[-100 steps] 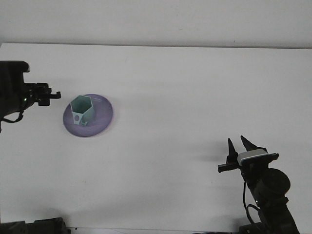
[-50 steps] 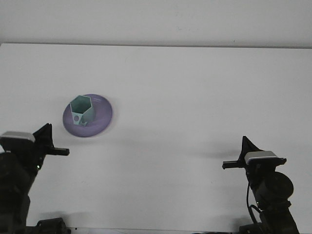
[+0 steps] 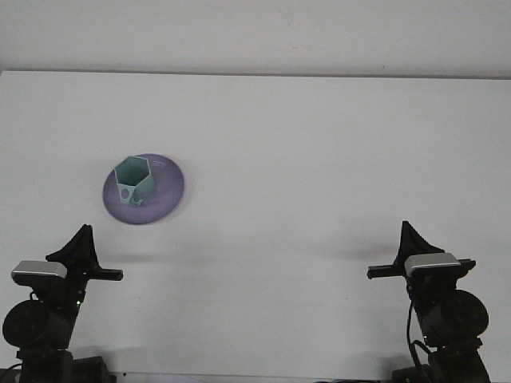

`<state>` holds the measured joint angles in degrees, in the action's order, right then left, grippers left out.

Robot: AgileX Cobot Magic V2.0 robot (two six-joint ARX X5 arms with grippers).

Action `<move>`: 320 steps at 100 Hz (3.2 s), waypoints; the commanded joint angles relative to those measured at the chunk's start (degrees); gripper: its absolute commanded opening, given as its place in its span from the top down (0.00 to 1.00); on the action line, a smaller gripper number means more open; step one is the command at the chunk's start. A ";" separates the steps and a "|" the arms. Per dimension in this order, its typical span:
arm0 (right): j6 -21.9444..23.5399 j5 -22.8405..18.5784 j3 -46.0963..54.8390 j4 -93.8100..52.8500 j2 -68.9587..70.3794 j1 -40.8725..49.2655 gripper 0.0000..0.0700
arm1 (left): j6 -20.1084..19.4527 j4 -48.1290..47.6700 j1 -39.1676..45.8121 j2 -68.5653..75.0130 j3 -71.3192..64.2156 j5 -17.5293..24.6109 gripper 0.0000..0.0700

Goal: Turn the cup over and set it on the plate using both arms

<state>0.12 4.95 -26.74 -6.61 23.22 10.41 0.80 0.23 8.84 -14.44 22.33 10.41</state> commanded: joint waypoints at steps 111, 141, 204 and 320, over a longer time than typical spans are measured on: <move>-0.57 0.04 -0.22 0.61 0.00 0.02 1.00 | -2.23 4.61 -11.10 14.27 -17.57 -7.56 0.98; -0.57 0.04 -0.24 0.61 -0.02 0.02 1.00 | 0.92 8.33 -11.17 14.27 -21.53 -7.45 0.98; -0.57 0.04 -0.24 0.59 -0.02 0.02 1.00 | 1.03 8.85 -11.17 14.21 -21.53 -7.45 0.98; -14.95 -5.16 26.01 4.04 -23.17 -10.32 1.00 | 1.03 8.83 -11.17 14.25 -21.51 -7.48 0.98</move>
<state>-14.66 -0.34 -0.86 -3.09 0.03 0.05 1.48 8.45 -2.28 -0.32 1.87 3.05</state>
